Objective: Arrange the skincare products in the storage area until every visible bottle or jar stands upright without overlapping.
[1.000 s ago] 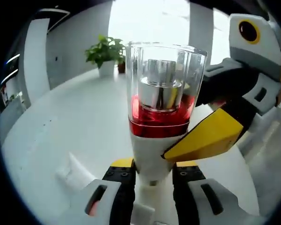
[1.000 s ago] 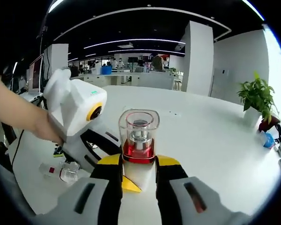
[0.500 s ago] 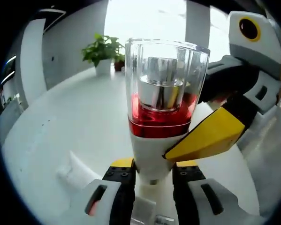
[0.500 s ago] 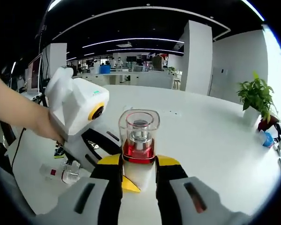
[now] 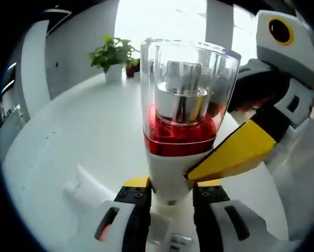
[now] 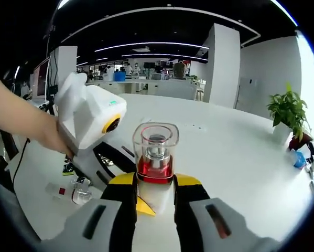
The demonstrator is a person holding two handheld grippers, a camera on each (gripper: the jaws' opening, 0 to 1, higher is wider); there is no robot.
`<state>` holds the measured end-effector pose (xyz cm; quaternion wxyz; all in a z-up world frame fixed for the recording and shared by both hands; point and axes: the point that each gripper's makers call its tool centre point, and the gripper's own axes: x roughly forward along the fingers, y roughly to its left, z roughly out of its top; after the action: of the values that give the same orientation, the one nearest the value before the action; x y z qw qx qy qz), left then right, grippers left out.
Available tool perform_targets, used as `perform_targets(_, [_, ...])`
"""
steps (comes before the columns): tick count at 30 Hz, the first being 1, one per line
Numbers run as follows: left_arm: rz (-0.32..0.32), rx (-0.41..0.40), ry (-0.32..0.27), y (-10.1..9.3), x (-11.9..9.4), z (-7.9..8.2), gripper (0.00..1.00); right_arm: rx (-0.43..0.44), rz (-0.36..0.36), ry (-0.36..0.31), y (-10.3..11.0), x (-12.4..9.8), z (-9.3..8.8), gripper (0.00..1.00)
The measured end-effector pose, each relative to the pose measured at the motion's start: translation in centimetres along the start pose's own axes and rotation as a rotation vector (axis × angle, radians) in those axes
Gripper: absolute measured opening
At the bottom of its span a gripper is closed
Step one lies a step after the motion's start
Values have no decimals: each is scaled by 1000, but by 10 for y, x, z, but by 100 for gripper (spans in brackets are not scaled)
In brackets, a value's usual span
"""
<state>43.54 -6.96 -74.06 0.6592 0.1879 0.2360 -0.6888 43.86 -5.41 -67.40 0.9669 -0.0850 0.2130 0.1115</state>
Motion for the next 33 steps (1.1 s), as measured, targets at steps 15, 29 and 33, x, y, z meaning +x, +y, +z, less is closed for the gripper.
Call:
perform_targets(15, [6,-15,39,0,-2,-10,27,6,-4,3,3,0,0,26])
perform_targets(29, [46,-71,47,-3,-16,-15,28,-9,-9,1,1,0,0,26])
perform_targets(33, [66,-90,43,-8,-24,-19,31,11,-9,16,1,-4,-5,26])
